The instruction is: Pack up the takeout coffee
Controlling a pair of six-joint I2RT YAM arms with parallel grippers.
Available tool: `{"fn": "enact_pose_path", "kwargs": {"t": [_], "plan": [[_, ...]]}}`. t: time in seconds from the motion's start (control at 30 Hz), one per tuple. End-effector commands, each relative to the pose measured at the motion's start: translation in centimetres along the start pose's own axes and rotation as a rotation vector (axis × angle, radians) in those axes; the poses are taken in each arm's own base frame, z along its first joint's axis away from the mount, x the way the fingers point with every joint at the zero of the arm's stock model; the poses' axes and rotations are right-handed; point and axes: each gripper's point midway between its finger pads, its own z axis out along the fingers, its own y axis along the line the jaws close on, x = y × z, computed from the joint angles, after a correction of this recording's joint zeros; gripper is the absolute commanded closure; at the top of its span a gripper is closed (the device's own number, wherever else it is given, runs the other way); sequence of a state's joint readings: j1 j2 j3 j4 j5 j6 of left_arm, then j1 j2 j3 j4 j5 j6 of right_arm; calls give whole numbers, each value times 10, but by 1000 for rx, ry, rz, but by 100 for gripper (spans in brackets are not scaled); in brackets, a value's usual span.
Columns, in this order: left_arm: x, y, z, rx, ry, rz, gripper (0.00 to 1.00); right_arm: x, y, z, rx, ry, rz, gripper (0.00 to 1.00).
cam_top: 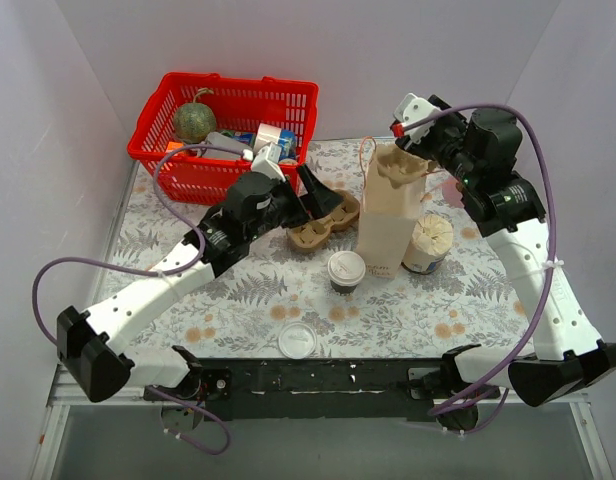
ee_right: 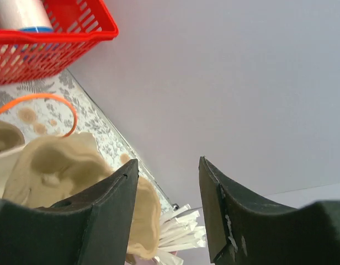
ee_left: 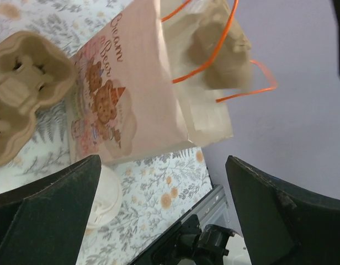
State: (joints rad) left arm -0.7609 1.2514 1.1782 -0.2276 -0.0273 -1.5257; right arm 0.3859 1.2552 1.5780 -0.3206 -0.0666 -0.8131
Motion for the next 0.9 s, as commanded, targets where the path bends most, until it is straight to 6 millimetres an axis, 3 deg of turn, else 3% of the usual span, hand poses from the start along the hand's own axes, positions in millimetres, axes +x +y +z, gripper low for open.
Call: {"fn": "enact_pose_path", "kwargs": {"t": [0.0, 0.17, 0.27, 0.53, 0.63, 0.7, 0.87], "plan": [[-22, -49, 12, 182, -33, 60, 2, -13, -3, -16, -45, -84, -180, 45], [-20, -44, 49, 144, 10, 48, 2, 0, 0, -6, -46, -48, -136, 44], [-17, -42, 58, 153, 21, 43, 2, 3, -6, -3, 9, -39, -37, 41], [-17, -49, 61, 186, 38, 66, 2, 17, -25, 3, 166, 26, 217, 30], [-16, -48, 63, 187, 44, 84, 2, 14, -16, 2, 138, 32, 370, 24], [-17, -47, 68, 177, 43, 100, 2, 14, 0, 4, 72, 40, 466, 22], [-16, -15, 93, 22, 31, 117, 2, 4, 13, 6, -8, 44, 576, 24]]}}
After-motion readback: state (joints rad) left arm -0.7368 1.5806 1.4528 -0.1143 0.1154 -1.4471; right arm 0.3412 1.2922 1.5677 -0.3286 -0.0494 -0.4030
